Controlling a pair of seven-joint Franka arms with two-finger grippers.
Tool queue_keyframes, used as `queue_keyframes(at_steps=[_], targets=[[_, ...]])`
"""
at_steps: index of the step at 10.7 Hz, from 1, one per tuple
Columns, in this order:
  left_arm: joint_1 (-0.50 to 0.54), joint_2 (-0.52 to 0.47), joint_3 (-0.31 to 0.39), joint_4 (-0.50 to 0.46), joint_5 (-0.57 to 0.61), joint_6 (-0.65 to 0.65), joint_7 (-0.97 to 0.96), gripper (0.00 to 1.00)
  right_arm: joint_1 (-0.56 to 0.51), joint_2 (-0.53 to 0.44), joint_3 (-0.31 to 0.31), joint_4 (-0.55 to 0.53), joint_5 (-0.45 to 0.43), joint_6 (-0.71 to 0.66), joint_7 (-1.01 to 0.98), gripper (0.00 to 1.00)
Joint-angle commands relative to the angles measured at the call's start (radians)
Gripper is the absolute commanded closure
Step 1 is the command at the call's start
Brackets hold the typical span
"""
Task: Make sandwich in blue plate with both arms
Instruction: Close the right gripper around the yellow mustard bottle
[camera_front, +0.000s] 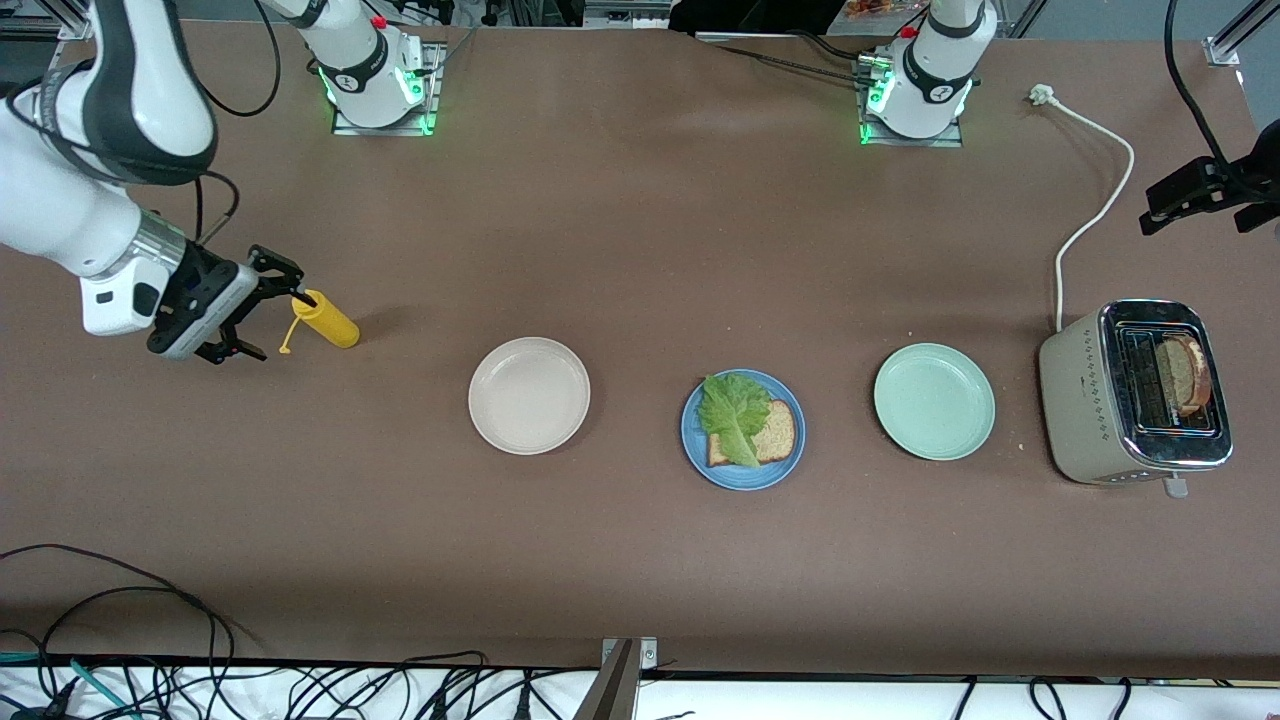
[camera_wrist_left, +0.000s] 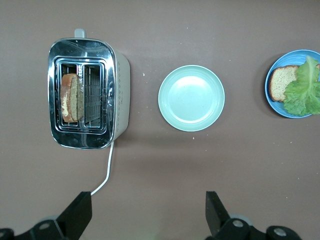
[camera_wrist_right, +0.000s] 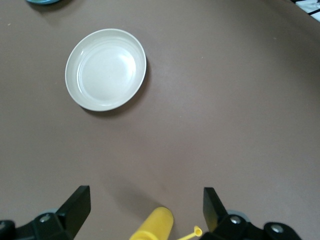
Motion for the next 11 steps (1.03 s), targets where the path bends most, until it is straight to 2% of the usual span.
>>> queue_keyframes(at_steps=[1,5,6,9,11], targets=[[0.001,0.012,-0.007,0.030,0.036,-0.021,0.002,0.00,0.005,-0.023,-0.087,-0.085,0.196,-0.020,-0.317,0.00],[0.001,0.012,-0.007,0.030,0.036,-0.021,0.002,0.00,-0.010,0.056,-0.267,-0.083,0.365,-0.251,-0.664,0.00],[0.001,0.012,-0.007,0.030,0.036,-0.021,0.002,0.00,-0.038,0.089,-0.288,-0.082,0.397,-0.304,-0.749,0.00],[0.001,0.012,-0.007,0.030,0.036,-0.021,0.002,0.00,-0.166,0.225,-0.286,-0.069,0.544,-0.508,-0.990,0.00],[0.001,0.012,-0.007,0.030,0.036,-0.021,0.002,0.00,-0.199,0.308,-0.286,-0.039,0.595,-0.574,-1.087,0.00]])
